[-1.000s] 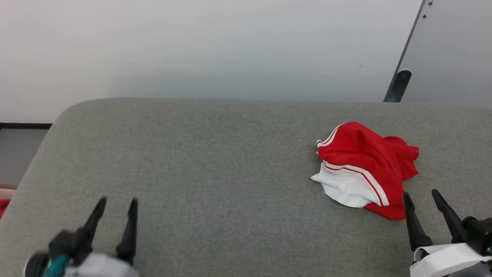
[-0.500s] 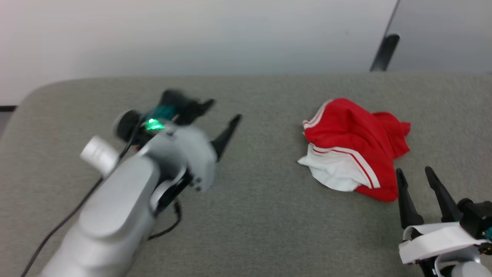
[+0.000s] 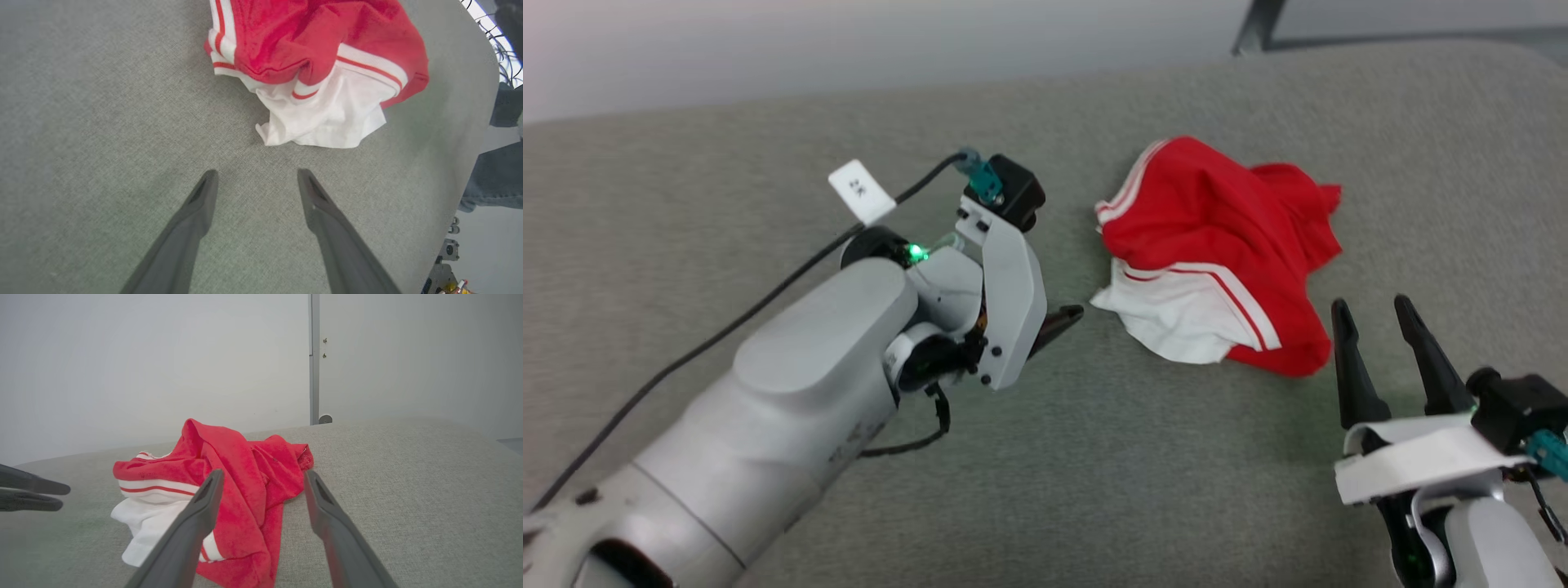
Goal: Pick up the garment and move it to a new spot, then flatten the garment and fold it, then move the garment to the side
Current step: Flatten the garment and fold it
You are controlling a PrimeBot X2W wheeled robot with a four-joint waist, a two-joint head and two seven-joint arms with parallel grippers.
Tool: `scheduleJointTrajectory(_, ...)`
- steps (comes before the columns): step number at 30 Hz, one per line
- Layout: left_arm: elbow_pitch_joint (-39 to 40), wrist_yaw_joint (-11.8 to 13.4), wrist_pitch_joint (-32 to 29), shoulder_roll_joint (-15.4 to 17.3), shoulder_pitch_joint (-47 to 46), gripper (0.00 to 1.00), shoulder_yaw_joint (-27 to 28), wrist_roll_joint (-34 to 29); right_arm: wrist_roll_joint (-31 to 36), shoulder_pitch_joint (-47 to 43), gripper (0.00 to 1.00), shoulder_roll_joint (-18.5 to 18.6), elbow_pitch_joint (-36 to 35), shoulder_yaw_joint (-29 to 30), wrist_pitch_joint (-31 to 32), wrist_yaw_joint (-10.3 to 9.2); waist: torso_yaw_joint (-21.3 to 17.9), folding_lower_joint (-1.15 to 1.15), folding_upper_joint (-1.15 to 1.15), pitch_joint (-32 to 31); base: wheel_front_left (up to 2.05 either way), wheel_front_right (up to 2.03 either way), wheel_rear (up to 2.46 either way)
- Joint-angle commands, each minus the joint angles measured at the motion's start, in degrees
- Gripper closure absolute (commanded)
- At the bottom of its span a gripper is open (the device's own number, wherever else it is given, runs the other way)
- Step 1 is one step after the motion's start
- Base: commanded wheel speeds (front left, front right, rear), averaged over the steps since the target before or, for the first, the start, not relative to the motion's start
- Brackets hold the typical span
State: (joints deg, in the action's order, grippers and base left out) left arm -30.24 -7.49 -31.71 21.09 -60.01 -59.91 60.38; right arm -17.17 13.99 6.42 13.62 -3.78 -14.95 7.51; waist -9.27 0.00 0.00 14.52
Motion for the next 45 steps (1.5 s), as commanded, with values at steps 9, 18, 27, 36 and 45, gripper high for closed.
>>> scheduleJointTrajectory(9, -3.09, 0.03, 3.02, -0.17, -4.50, 0.00, -7.74, 6.58, -0.29, 2.72, 0.00, -1.75, -1.09, -0.24, -0.27, -0.04, -6.52, 0.00, 0.00, 5.48, 0.00, 0.00, 0.00)
scheduleJointTrajectory(18, -5.01, 0.03, 6.72, -0.36, -6.61, 0.00, -11.72, 10.20, -0.03, 2.54, 0.00, -2.28, -0.93, -0.28, -0.29, -0.04, -6.94, 0.00, 0.00, 5.41, 0.00, 0.00, 0.00)
scheduleJointTrajectory(27, -4.95, 0.03, 8.51, -0.90, -6.20, 1.00, -13.02, 13.07, 0.47, 1.74, 0.00, -1.60, -0.79, 0.40, -0.28, -0.04, -5.09, 0.00, 0.00, 3.86, 0.00, 0.00, 0.00)
scheduleJointTrajectory(36, 0.26, 0.03, 8.84, 6.41, -6.96, 1.00, -13.29, 16.21, 0.85, -1.17, 0.00, -0.46, -0.58, 0.65, -0.29, -0.04, 1.04, 0.00, 0.00, -0.35, 0.00, 0.00, 0.00)
scheduleJointTrajectory(45, 1.50, 0.02, 6.88, 17.77, -5.34, 1.00, -13.22, 20.17, 1.10, -2.16, 0.00, 0.63, -0.52, 0.31, -0.29, -0.04, 5.51, 0.00, 0.00, -2.41, 0.00, 0.00, 0.00)
